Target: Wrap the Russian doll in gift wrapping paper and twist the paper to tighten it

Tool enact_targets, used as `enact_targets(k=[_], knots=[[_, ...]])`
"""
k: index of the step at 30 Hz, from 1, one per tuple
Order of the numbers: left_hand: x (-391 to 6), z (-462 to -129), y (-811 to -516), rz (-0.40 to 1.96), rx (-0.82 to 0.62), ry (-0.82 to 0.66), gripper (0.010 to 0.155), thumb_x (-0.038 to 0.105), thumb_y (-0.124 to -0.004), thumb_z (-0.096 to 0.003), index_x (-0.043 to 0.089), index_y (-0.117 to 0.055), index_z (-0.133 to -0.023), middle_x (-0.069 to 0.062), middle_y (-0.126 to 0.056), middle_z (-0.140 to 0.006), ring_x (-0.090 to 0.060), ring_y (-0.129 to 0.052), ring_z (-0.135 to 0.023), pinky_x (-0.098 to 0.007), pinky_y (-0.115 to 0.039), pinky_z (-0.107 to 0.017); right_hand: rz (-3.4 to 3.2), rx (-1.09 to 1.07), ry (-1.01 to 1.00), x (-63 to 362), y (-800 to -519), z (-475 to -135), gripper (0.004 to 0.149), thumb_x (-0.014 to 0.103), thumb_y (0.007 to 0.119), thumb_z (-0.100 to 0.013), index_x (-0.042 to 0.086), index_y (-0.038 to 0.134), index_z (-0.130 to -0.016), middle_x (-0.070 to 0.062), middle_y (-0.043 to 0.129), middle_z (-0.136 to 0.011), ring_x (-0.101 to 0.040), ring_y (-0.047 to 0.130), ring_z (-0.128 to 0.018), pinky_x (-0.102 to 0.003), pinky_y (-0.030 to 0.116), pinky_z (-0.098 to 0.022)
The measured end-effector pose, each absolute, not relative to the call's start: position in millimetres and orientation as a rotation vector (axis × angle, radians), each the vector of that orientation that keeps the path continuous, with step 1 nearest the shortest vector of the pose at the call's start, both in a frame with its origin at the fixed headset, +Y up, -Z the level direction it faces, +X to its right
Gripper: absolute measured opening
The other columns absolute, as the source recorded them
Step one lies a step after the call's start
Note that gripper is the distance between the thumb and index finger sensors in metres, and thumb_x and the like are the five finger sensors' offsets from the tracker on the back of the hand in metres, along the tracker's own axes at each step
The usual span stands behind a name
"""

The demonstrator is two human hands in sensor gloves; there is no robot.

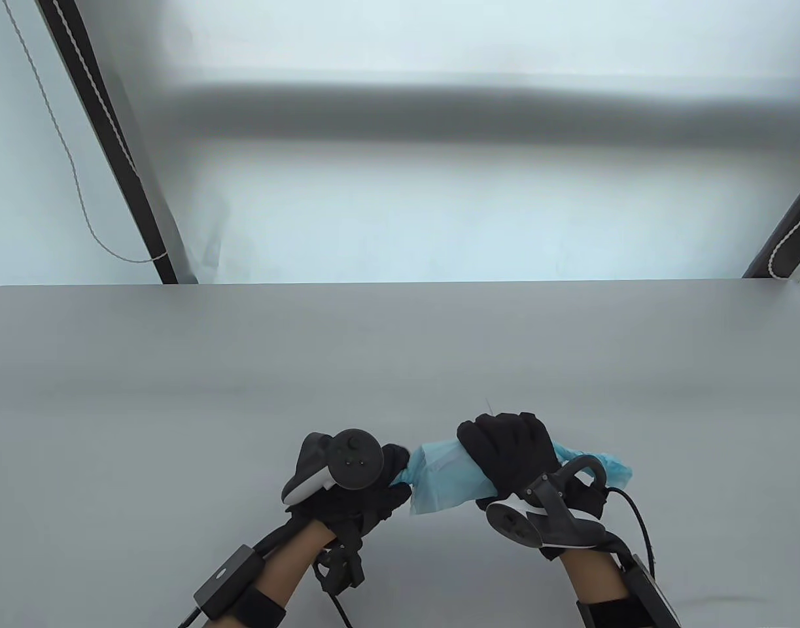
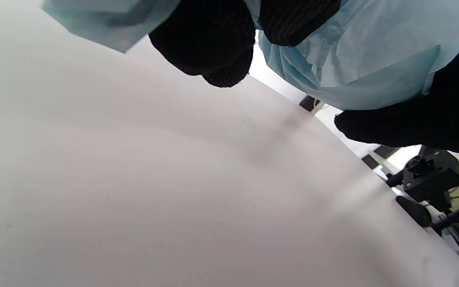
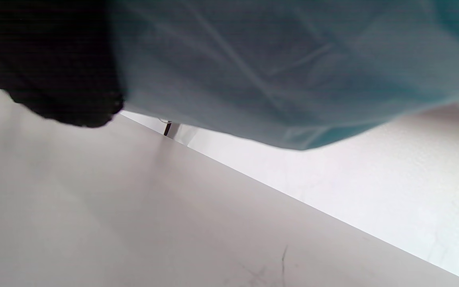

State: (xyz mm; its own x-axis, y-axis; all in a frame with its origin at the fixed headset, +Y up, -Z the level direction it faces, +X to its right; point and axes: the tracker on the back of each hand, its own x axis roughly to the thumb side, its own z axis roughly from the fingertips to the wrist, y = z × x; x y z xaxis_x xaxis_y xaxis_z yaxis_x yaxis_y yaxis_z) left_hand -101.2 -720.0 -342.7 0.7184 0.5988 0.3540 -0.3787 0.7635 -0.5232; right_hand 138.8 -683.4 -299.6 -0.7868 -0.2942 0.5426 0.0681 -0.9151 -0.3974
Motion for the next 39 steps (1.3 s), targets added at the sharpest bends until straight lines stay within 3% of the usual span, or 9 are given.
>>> enact_targets(k=[5, 8, 9, 11, 21, 28, 33, 37, 39], knots=[[-111, -351, -728, 0.596, -0.476, -0.514, 0.057, 0.035, -0.090, -0.0525, 0.014, -0.072, -0.102, -0.001, -0.101, -0.086, -0.025, -0.100, -0.059, -0.050, -0.082, -0.046, -2.731, -0.965, 0.531, 132, -685, -297, 0.119, 0.057, 0.105, -0.036, 0.016, 0.034, -0.122, -0.022, 0.059, -0.118, -0.044, 0.066, -0.103, -0.067, 0.056, -0.081], [-111, -351, -729, 0.547, -0.471, -0.502, 0.051, 0.035, -0.093, -0.0511, 0.021, -0.079, -0.098, 0.000, -0.093, -0.098, -0.035, -0.091, -0.082, -0.052, -0.079, -0.052, -2.720, -0.976, 0.518, 130, -686, -297, 0.119, 0.057, 0.105, -0.036, 0.016, 0.035, -0.122, -0.022, 0.060, -0.117, -0.044, 0.066, -0.103, -0.067, 0.056, -0.081], [-110, -353, -729, 0.544, -0.491, -0.519, 0.048, 0.032, -0.094, -0.0514, 0.021, -0.082, -0.096, -0.024, -0.065, -0.117, -0.047, -0.075, -0.095, -0.055, -0.076, -0.058, -2.726, -1.002, 0.501, 129, -687, -297, 0.119, 0.058, 0.105, -0.036, 0.016, 0.034, -0.122, -0.022, 0.060, -0.117, -0.044, 0.067, -0.103, -0.066, 0.057, -0.081], [-109, -352, -729, 0.549, -0.424, -0.513, 0.036, 0.022, -0.090, -0.0537, 0.024, -0.082, -0.089, -0.032, -0.047, -0.120, -0.058, -0.061, -0.102, -0.060, -0.069, -0.066, -2.769, -1.012, 0.502, 126, -687, -297, 0.120, 0.058, 0.105, -0.036, 0.014, 0.035, -0.122, -0.023, 0.060, -0.117, -0.044, 0.068, -0.102, -0.066, 0.057, -0.081], [-99, -344, -730, 0.452, -0.255, -0.529, 0.036, 0.010, -0.079, -0.0543, 0.021, -0.078, -0.088, -0.016, -0.089, -0.099, -0.045, -0.095, -0.085, -0.062, -0.083, -0.059, -2.746, -0.976, 0.493, 128, -687, -298, 0.119, 0.059, 0.104, -0.036, 0.015, 0.034, -0.123, -0.023, 0.060, -0.117, -0.044, 0.068, -0.102, -0.067, 0.058, -0.080], [-97, -342, -729, 0.436, -0.194, -0.529, 0.052, 0.017, -0.075, -0.0578, 0.027, -0.056, -0.105, -0.011, -0.094, -0.087, -0.017, -0.102, -0.048, -0.051, -0.088, -0.043, -2.793, -0.917, 0.498, 137, -684, -303, 0.119, 0.060, 0.103, -0.037, 0.016, 0.032, -0.123, -0.023, 0.059, -0.118, -0.044, 0.067, -0.103, -0.066, 0.058, -0.080], [-98, -344, -731, 0.430, -0.312, -0.587, 0.072, 0.031, -0.071, -0.0607, 0.027, -0.024, -0.114, -0.010, -0.083, -0.094, -0.018, -0.092, -0.057, -0.054, -0.079, -0.049, -2.765, -0.858, 0.488, 143, -685, -305, 0.119, 0.060, 0.103, -0.037, 0.018, 0.031, -0.123, -0.022, 0.058, -0.118, -0.043, 0.066, -0.104, -0.065, 0.056, -0.081], [-108, -347, -733, 0.603, -0.492, -0.693, 0.079, 0.054, -0.039, -0.0619, 0.004, -0.009, -0.115, -0.019, -0.061, -0.110, -0.028, -0.078, -0.077, -0.062, -0.065, -0.059, -2.780, -0.847, 0.470, 146, -688, -310, 0.119, 0.060, 0.102, -0.038, 0.018, 0.031, -0.123, -0.021, 0.057, -0.119, -0.043, 0.066, -0.104, -0.065, 0.055, -0.082], [-113, -350, -735, 0.752, -0.577, -0.653, 0.077, 0.051, -0.029, -0.0597, -0.002, -0.017, -0.114, -0.023, -0.052, -0.114, -0.035, -0.070, -0.082, -0.066, -0.055, -0.063, -2.774, -0.848, 0.475, 146, -688, -310, 0.119, 0.060, 0.102, -0.037, 0.019, 0.030, -0.123, -0.021, 0.057, -0.119, -0.042, 0.065, -0.104, -0.065, 0.055, -0.082]])
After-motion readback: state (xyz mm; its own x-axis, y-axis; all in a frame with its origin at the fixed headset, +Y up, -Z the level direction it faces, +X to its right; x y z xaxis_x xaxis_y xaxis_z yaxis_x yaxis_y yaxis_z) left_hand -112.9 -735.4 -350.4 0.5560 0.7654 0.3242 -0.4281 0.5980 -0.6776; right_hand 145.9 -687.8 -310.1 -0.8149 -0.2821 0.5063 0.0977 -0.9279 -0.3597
